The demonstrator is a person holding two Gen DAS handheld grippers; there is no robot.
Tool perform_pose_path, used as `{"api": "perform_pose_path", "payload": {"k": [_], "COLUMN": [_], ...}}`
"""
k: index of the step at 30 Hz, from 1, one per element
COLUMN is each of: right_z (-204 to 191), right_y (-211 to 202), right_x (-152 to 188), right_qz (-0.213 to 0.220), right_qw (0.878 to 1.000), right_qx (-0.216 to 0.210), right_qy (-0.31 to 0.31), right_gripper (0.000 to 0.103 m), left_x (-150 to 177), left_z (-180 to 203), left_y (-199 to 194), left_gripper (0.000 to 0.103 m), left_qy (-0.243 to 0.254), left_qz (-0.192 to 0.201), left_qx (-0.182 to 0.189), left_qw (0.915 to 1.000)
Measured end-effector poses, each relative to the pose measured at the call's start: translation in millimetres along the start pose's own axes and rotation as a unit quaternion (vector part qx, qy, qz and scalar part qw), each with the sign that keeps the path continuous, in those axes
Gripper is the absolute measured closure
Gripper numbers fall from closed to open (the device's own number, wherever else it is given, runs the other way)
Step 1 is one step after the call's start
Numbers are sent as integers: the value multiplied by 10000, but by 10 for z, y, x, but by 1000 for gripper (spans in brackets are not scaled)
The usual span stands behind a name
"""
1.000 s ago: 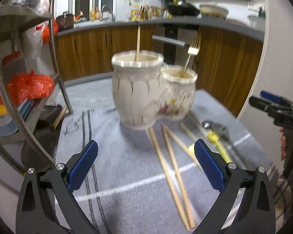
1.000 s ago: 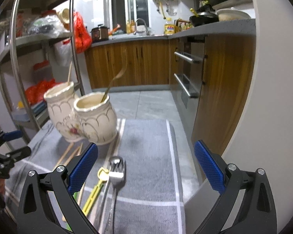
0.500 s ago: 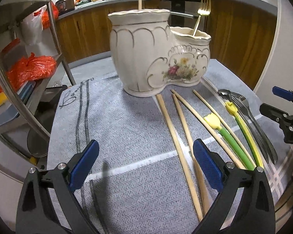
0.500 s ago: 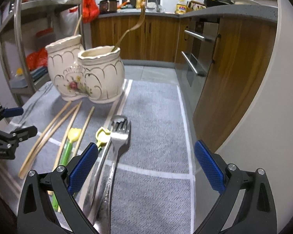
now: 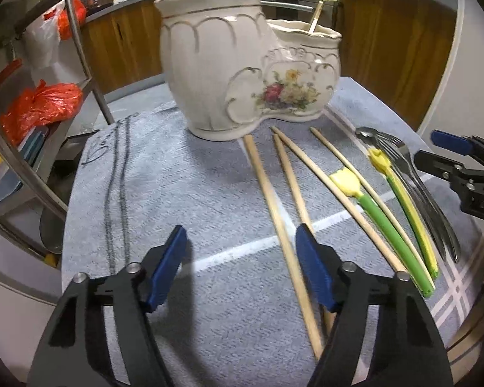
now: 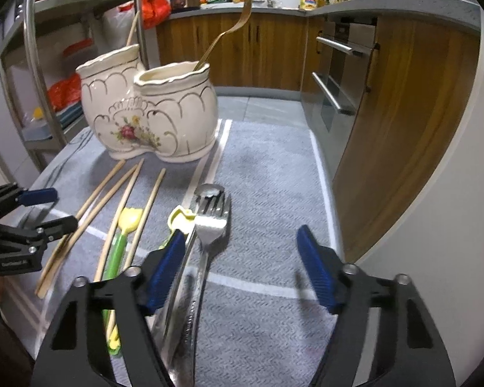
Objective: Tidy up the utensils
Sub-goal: 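Grasp another wooden chopstick with the left tool while the right tool grasps a silver fork, then carry the chopstick above the larger pot while the right tool carries the silver fork to the smaller pot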
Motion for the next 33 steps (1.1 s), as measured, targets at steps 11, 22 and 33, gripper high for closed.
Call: {"api": "perform_pose_path", "payload": {"k": [11,22,33], "right_z": [-101,-135,-89], "right_y": [38,162,-27], "right_x": [25,38,60], "right_qz": [-215,-409,-63], "right_qw": [9994,9982,9992], "right_qx": [-204,-391,-344], "right_qy": [-185,-176,-213], "right_gripper": [68,91,97], "left_x": [-34,-71,-27], "left_z": [19,-15,-56], "left_y": [-13,-19,-169], "left_gripper": [97,97,97], "left_qy": [199,212,299], "left_qz": [-18,-18,369], "left_qx": [320,444,654], "left_qw": [9993,9988,9967]}}
Point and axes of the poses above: each gripper's, at about its wrist camera, not at the fingertips, and y roughly the way its jaws point, z to its right, x to its underside, the point moved 5 cm from there along y, roughly the way its jaws point, and after that the axes turned 15 degrees about -z, right-handed, at the moved point
